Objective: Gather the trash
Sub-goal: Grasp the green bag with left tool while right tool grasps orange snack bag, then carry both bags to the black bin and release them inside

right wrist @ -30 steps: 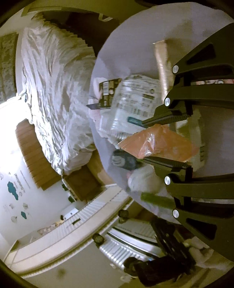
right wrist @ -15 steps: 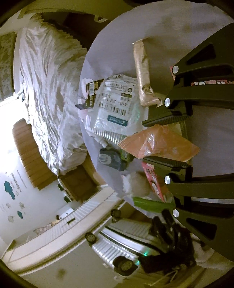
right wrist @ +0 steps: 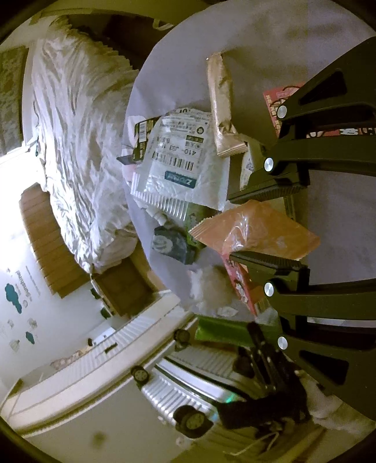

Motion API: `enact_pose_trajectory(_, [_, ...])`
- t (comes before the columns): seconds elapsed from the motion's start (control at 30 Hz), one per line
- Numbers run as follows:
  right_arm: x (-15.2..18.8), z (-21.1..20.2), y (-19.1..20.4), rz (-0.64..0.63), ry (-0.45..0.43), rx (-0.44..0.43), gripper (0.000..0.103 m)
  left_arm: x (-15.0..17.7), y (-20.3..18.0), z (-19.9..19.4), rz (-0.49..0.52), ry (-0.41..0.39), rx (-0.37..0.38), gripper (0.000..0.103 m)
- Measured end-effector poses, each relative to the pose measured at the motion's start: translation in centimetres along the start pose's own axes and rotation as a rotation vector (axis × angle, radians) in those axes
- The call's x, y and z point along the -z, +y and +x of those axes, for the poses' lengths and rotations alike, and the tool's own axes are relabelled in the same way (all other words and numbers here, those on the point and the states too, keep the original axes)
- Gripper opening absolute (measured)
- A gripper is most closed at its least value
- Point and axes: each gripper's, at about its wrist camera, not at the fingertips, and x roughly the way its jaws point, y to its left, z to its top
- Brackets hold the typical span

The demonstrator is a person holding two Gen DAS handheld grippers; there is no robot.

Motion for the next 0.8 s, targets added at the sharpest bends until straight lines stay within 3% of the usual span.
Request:
enact_pose_trajectory(0.17, [-0.9,-2.7,-0.3,-0.003,-0.073,-0.018,0.034,-1.9,-3.7,-3.2,0.042,-0.081,0.081,0.024])
enact_pose_trajectory(0.33, [-2.1,-7.5,-2.1,0.011,-0.189,0.04,0.034,-3.6,-9.4,-4.1,0.118,-0.12,0.2,0.024])
enact_pose_trajectory(0.57, [-1.6,-16.1,-8.2,0.091,-0.346,0.22,0.034,-4.9,-19.8,-1.7,0.258,-0.105,0.393,0.024])
enact_pose_trajectory(0.8, [1.3,-22.4,-15.2,0.226,-0.432,0.371,0.033,-4.4,-29.4,0.9,0.365,-0.061,0.571,0.024])
